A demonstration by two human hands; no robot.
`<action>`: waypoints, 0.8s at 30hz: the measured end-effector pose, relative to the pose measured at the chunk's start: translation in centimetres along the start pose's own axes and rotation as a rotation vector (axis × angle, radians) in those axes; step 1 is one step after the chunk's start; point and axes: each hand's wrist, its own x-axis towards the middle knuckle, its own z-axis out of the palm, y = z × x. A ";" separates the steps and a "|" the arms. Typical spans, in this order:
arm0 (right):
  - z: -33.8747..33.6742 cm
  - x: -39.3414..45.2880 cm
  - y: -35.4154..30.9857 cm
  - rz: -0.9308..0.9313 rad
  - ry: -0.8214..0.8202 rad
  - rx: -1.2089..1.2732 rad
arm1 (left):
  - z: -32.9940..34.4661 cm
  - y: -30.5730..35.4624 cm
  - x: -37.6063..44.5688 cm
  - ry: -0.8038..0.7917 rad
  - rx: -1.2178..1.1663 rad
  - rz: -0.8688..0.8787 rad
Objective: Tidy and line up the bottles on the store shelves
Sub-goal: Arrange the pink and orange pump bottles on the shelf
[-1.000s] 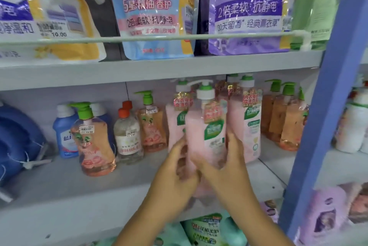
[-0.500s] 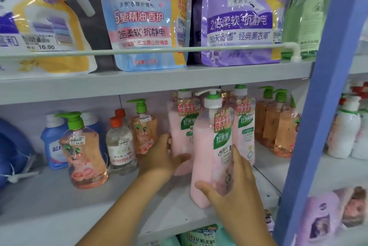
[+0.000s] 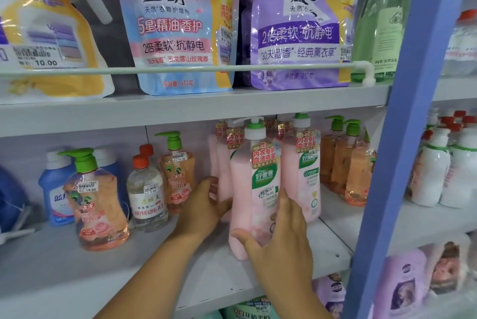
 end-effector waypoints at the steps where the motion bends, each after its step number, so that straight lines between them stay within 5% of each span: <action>1: 0.4 0.3 -0.2 0.006 0.018 -0.024 | 0.0 -0.2 -0.1 0.003 0.011 0.009; 6: 2.3 1.2 -0.7 -0.016 0.092 -0.093 | -0.1 -1.8 0.0 0.001 -0.022 -0.013; 12: 3.0 2.5 -2.1 0.019 0.030 -0.152 | -0.2 0.3 -1.4 0.215 -0.214 -0.027; 16: 0.0 3.3 0.5 -0.020 -0.037 0.145 | 1.1 1.1 -2.9 0.026 -0.260 0.039; 20: -4.6 5.6 4.9 0.077 0.150 0.281 | 2.0 1.1 -3.4 -0.037 -0.227 -0.022; 24: -3.3 8.3 7.2 0.305 -0.210 0.435 | 2.2 1.1 -3.9 0.003 -0.279 -0.026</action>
